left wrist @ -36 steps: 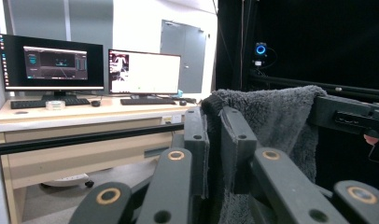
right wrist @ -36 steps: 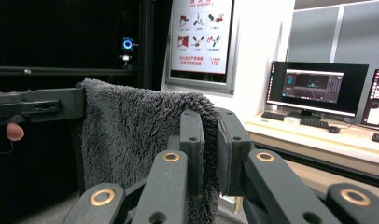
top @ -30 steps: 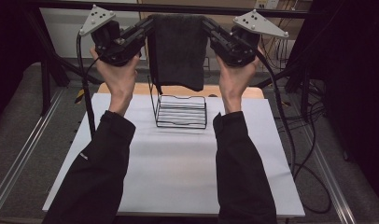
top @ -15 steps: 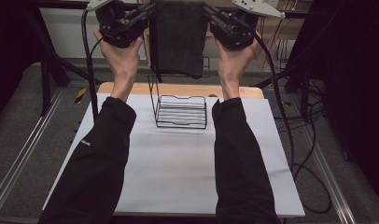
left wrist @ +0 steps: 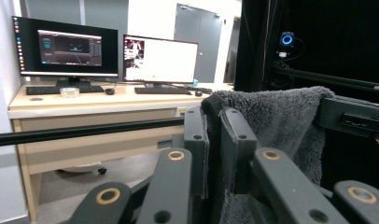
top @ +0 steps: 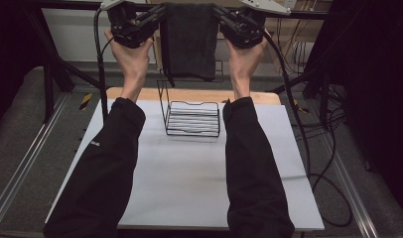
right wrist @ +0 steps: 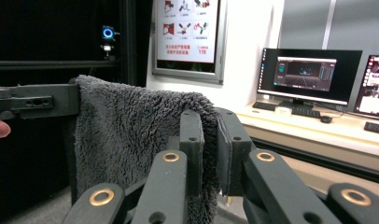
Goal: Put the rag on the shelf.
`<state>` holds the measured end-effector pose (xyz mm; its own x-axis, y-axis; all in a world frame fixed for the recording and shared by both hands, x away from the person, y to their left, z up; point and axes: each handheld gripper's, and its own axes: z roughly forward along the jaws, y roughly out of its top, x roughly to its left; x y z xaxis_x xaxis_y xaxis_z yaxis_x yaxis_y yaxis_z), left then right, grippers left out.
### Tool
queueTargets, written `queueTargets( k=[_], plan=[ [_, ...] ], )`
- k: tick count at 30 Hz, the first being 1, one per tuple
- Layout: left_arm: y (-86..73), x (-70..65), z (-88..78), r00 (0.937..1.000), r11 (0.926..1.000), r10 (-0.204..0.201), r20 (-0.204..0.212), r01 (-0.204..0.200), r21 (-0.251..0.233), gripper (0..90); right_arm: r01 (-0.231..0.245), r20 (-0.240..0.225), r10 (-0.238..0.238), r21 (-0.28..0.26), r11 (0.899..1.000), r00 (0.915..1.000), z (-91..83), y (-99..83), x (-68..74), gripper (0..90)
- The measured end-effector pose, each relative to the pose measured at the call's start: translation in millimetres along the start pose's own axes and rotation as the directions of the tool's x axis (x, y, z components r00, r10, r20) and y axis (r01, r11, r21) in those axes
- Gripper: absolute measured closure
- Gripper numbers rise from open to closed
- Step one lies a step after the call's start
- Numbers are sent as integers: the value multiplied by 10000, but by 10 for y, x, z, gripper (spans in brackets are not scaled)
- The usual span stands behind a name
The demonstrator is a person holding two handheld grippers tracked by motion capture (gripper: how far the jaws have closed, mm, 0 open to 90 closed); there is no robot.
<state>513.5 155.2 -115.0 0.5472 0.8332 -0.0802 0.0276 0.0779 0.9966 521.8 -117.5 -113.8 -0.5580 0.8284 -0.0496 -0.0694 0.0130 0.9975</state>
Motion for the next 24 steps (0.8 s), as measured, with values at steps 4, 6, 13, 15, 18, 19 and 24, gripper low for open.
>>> queueTargets(
  k=[4, 6, 13, 15, 18, 19, 24],
  plan=[
    [-85, 13, 31, 9998, 9999, 98, 149, -99, 83, 813, 124, 2, -124, 82, 9999, 9999, 4, -68, -43, 824],
    [-135, 14, 34, 9998, 9998, 113, 188, -116, 145, 813, 161, -38, -161, 130, 9998, 9999, -10, -113, -53, 823],
    [-326, 37, 7, 9992, 9983, 264, 285, -278, 504, 813, 414, -213, -401, 646, 9971, 9990, -66, -295, -37, 821],
    [-382, 52, -13, 9991, 9980, 232, 365, -253, 586, 813, 462, -273, -441, 781, 9959, 9987, -85, -346, -20, 820],
    [-447, 62, -50, 9982, 9972, 325, 513, -358, 651, 812, 453, -369, -423, 849, 9954, 9984, -118, -407, -3, 819],
    [-466, 60, -62, 9979, 9970, 359, 544, -395, 669, 812, 447, -384, -415, 863, 9953, 9984, -128, -423, 2, 818],
    [-529, 56, -110, 9963, 9960, 506, 691, -554, 701, 812, 616, -470, -575, 907, 9940, 9972, -172, -456, 30, 817]
  ],
)
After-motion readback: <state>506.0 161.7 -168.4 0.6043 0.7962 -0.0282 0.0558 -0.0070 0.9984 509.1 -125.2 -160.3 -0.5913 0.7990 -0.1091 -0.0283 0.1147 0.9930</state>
